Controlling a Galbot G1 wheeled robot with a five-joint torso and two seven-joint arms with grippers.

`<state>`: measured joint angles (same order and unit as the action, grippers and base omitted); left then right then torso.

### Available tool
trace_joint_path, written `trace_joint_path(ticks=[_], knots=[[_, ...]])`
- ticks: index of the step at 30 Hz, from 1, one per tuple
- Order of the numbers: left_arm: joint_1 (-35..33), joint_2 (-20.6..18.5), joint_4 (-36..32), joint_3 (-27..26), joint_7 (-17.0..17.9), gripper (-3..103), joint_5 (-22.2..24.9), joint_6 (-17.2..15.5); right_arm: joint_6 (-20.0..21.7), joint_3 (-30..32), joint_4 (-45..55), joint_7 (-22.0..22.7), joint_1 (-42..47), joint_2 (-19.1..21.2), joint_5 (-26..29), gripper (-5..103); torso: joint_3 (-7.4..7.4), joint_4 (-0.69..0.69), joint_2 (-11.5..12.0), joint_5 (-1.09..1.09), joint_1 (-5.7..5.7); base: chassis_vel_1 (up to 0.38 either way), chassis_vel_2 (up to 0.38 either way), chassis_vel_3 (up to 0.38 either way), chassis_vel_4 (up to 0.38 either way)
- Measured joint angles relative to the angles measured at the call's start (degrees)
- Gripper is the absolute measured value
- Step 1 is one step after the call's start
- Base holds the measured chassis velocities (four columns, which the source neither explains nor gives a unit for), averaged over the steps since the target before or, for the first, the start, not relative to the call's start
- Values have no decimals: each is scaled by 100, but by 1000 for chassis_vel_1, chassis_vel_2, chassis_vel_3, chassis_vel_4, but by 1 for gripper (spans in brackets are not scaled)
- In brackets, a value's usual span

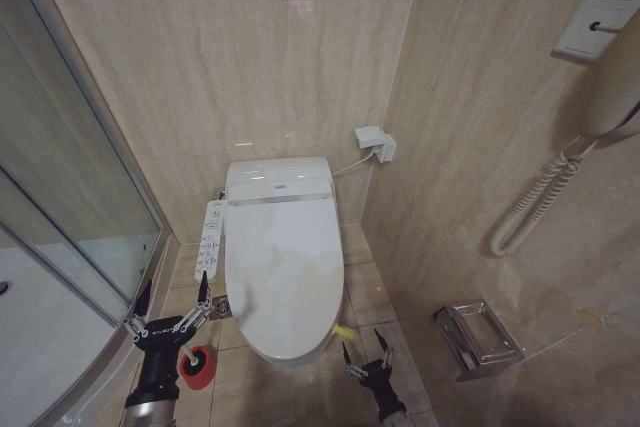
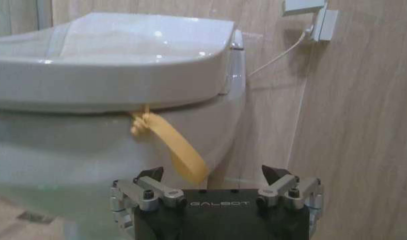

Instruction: Open the toilet lid, clean the toilet bowl with a toilet brush, close the toilet lid, and flush.

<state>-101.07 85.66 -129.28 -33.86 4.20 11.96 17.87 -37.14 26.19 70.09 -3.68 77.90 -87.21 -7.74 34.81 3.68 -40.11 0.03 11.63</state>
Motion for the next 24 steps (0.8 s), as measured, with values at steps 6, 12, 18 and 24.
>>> trace_joint_path(ticks=[6,12,18,24], knots=[[79,19,139,-14,-1,100,2,-15,-16,-80,138,-48,-32,-18,88,97,0,0,0,0,0,0,0,0,0],[145,69,216,46,-3,100,-11,-55,-18,-87,168,-53,-29,22,101,73,0,0,0,0,0,0,0,0,0],[191,81,231,65,-5,100,-19,-103,-40,-90,310,-96,101,89,130,46,0,0,0,-1,0,0,0,0,0],[198,87,237,78,-6,100,-29,-104,-51,-167,585,-117,290,85,140,19,0,0,0,-1,0,0,0,0,0]])
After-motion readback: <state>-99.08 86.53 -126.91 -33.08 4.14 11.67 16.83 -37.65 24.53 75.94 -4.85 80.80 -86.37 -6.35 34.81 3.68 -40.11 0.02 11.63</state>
